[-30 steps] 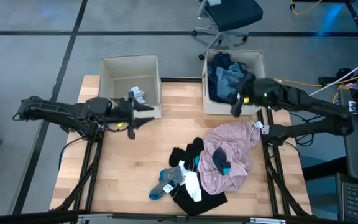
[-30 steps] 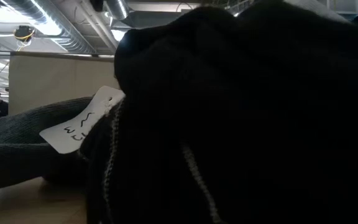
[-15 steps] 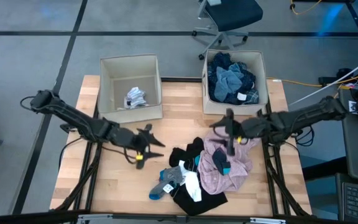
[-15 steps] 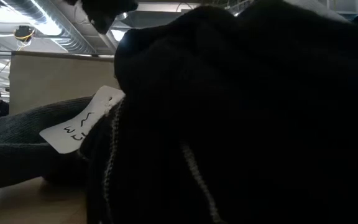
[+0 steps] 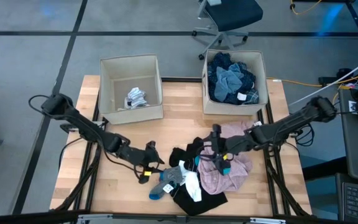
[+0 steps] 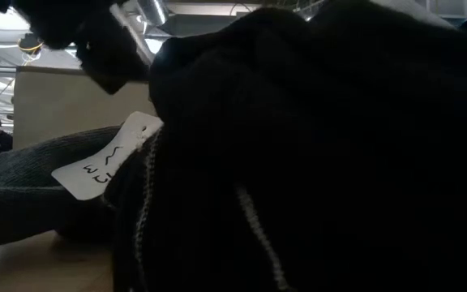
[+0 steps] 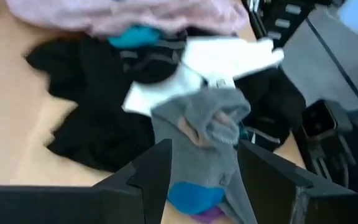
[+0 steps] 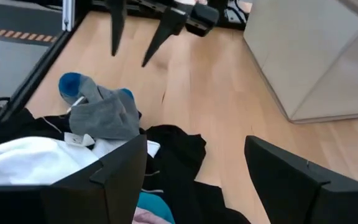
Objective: Sort clothes
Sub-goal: Put the gray sock into the right laundry bin
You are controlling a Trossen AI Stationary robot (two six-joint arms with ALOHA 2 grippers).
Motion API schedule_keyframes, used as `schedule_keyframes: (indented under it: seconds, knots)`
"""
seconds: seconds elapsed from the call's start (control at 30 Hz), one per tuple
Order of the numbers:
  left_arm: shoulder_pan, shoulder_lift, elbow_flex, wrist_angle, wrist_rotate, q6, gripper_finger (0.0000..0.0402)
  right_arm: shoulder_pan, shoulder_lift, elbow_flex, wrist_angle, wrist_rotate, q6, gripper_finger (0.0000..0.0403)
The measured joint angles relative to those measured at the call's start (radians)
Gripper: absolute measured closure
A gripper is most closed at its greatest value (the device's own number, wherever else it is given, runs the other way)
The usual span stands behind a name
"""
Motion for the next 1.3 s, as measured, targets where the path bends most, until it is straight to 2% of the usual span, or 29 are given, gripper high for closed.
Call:
schedule_keyframes:
  seconds: [0.27, 0.57, 0.7, 0.93, 1.0, 1.1, 1.3]
  knots:
    - [-0.012, 0.144, 0.001, 0.083, 0.071, -0.031, 0.0227, 0.000, 0.042, 0.000, 0.015, 0.046, -0.001, 0.0134]
    - [-0.001, 0.247, 0.001, 0.117, 0.074, -0.031, 0.0233, 0.000, 0.068, 0.000, 0.045, 0.079, -0.005, 0.0134]
    - [-0.002, 0.251, 0.001, 0.125, 0.074, -0.016, 0.0271, 0.000, 0.073, 0.001, 0.043, 0.080, -0.006, 0.0134]
    - [0.001, 0.247, 0.001, 0.153, 0.074, 0.049, 0.0381, 0.000, 0.073, 0.001, 0.060, 0.089, -0.006, 0.0134]
    - [0.008, 0.226, 0.001, 0.152, 0.069, 0.050, 0.0393, 0.000, 0.073, 0.001, 0.068, 0.089, -0.006, 0.0134]
    - [0.011, 0.171, 0.001, 0.134, 0.018, 0.060, 0.0386, 0.000, 0.073, 0.001, 0.083, 0.089, 0.000, 0.0134]
    - [0.010, 0.025, 0.001, 0.074, -0.222, 0.136, 0.0397, 0.000, 0.100, 0.001, 0.200, 0.042, -0.009, 0.0134]
